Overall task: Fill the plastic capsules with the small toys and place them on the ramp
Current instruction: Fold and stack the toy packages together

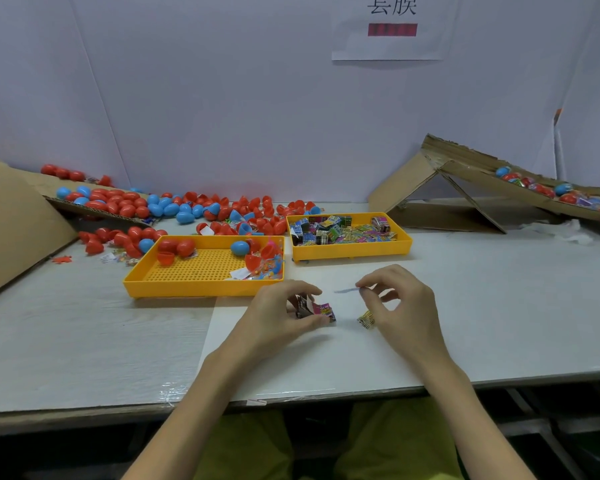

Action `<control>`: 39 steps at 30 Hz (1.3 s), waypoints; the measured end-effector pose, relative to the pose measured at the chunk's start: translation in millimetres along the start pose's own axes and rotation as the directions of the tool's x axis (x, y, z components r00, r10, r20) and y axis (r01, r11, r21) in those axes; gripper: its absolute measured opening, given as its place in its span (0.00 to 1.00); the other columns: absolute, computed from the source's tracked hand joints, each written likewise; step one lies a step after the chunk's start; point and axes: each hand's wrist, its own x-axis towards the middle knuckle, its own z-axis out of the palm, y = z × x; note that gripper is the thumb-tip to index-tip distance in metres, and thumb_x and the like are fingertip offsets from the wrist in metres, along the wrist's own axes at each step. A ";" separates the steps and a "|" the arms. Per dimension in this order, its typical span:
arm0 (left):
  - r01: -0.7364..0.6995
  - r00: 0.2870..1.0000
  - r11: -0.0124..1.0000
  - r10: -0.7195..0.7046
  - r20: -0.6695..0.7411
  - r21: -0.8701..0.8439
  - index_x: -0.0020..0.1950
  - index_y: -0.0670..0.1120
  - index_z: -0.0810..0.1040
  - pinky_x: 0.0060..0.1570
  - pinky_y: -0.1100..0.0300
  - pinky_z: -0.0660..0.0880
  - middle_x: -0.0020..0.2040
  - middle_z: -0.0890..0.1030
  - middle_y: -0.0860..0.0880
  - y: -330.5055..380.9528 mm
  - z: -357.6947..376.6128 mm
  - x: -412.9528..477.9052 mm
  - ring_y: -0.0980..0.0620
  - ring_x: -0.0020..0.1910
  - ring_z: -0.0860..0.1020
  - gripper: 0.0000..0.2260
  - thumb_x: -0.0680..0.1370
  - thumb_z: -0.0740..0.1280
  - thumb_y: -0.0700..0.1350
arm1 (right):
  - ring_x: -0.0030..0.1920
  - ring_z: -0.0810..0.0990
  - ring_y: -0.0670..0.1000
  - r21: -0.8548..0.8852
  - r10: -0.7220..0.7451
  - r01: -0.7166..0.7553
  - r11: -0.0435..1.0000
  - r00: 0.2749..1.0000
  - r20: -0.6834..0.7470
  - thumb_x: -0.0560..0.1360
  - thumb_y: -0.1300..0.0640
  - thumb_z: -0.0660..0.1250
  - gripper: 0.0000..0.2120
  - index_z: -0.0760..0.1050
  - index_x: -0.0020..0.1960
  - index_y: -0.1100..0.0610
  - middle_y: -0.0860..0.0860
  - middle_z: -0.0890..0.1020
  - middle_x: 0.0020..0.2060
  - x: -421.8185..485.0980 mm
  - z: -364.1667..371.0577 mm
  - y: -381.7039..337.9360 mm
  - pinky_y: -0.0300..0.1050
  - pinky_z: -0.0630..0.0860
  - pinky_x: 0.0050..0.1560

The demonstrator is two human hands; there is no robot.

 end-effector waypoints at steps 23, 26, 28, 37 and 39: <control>0.019 0.998 0.879 -0.042 -0.037 -0.476 0.44 0.45 0.83 0.46 0.58 0.80 0.42 0.85 0.47 20.1 -10.4 -2.1 0.52 0.43 0.83 0.03 0.77 0.72 0.42 | 0.40 0.83 0.37 0.105 -0.288 0.286 0.952 0.958 0.001 0.70 0.53 0.76 0.11 0.84 0.52 0.51 0.36 0.83 0.47 -7.8 2.7 -9.7 0.30 0.77 0.41; 0.011 0.999 0.891 -0.027 -0.029 -0.454 0.44 0.45 0.83 0.46 0.58 0.81 0.41 0.85 0.48 19.8 -8.6 -2.3 0.52 0.43 0.84 0.03 0.78 0.72 0.42 | 0.40 0.83 0.38 0.189 -0.123 0.112 0.975 0.991 0.045 0.72 0.48 0.74 0.05 0.84 0.48 0.46 0.34 0.84 0.44 -2.9 2.2 -12.6 0.36 0.78 0.38; 0.000 0.998 0.899 -0.026 -0.054 -0.439 0.44 0.46 0.82 0.48 0.57 0.81 0.41 0.85 0.48 18.8 -8.7 -1.8 0.50 0.44 0.84 0.03 0.78 0.72 0.42 | 0.43 0.84 0.41 0.263 0.023 -0.052 0.963 0.994 0.109 0.72 0.47 0.72 0.06 0.83 0.49 0.43 0.35 0.85 0.44 3.4 3.0 -14.9 0.40 0.80 0.41; -0.113 0.975 0.868 0.005 -0.220 -0.483 0.43 0.47 0.82 0.41 0.65 0.78 0.40 0.85 0.49 17.4 -11.1 -2.0 0.52 0.42 0.84 0.03 0.77 0.73 0.44 | 0.36 0.85 0.50 0.540 0.305 -0.339 0.771 0.940 0.155 0.73 0.56 0.75 0.10 0.78 0.53 0.53 0.50 0.85 0.43 10.6 27.6 -42.5 0.37 0.78 0.37; -0.122 0.973 0.833 -0.007 -0.232 -0.539 0.44 0.46 0.82 0.41 0.66 0.78 0.40 0.85 0.47 18.2 -12.2 -2.1 0.51 0.41 0.85 0.03 0.76 0.73 0.44 | 0.35 0.84 0.50 0.570 0.371 -0.396 0.720 0.914 0.166 0.73 0.56 0.74 0.08 0.79 0.50 0.55 0.53 0.85 0.41 7.2 34.1 -45.0 0.39 0.79 0.36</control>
